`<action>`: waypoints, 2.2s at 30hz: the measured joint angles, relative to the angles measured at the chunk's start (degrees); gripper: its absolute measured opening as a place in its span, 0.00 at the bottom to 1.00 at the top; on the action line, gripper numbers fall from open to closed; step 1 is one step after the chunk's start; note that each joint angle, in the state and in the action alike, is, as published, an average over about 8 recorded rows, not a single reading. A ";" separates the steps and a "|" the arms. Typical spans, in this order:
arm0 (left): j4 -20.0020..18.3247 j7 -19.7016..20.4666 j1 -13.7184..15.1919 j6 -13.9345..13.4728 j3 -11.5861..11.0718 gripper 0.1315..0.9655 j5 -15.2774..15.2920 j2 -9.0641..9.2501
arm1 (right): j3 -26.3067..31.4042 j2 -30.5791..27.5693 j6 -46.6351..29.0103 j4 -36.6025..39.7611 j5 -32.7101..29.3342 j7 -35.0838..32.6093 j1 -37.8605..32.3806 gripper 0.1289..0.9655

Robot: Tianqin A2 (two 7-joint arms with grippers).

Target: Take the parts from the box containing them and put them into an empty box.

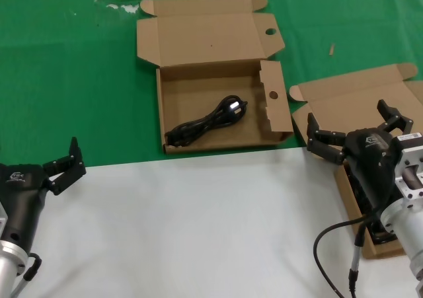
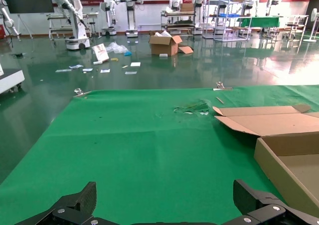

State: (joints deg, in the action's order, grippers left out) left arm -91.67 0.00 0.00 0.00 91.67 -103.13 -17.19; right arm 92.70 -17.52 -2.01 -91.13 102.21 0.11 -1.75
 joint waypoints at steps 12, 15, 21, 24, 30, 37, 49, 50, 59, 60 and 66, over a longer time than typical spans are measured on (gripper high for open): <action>0.00 0.00 0.00 0.00 0.00 1.00 0.00 0.00 | 0.00 0.00 0.00 0.00 0.00 0.00 0.00 1.00; 0.00 0.00 0.00 0.00 0.00 1.00 0.00 0.00 | 0.00 0.00 0.00 0.00 0.00 0.00 0.00 1.00; 0.00 0.00 0.00 0.00 0.00 1.00 0.00 0.00 | 0.00 0.00 0.00 0.00 0.00 0.00 0.00 1.00; 0.00 0.00 0.00 0.00 0.00 1.00 0.00 0.00 | 0.00 0.00 0.00 0.00 0.00 0.00 0.00 1.00; 0.00 0.00 0.00 0.00 0.00 1.00 0.00 0.00 | 0.00 0.00 0.00 0.00 0.00 0.00 0.00 1.00; 0.00 0.00 0.00 0.00 0.00 1.00 0.00 0.00 | 0.00 0.00 0.00 0.00 0.00 0.00 0.00 1.00; 0.00 0.00 0.00 0.00 0.00 1.00 0.00 0.00 | 0.00 0.00 0.00 0.00 0.00 0.00 0.00 1.00; 0.00 0.00 0.00 0.00 0.00 1.00 0.00 0.00 | 0.00 0.00 0.00 0.00 0.00 0.00 0.00 1.00; 0.00 0.00 0.00 0.00 0.00 1.00 0.00 0.00 | 0.00 0.00 0.00 0.00 0.00 0.00 0.00 1.00; 0.00 0.00 0.00 0.00 0.00 1.00 0.00 0.00 | 0.00 0.00 0.00 0.00 0.00 0.00 0.00 1.00; 0.00 0.00 0.00 0.00 0.00 1.00 0.00 0.00 | 0.00 0.00 0.00 0.00 0.00 0.00 0.00 1.00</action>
State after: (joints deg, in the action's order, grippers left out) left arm -91.67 0.00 0.00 0.00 91.67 -103.13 -17.19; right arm 92.70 -17.52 -2.01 -91.13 102.21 0.12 -1.75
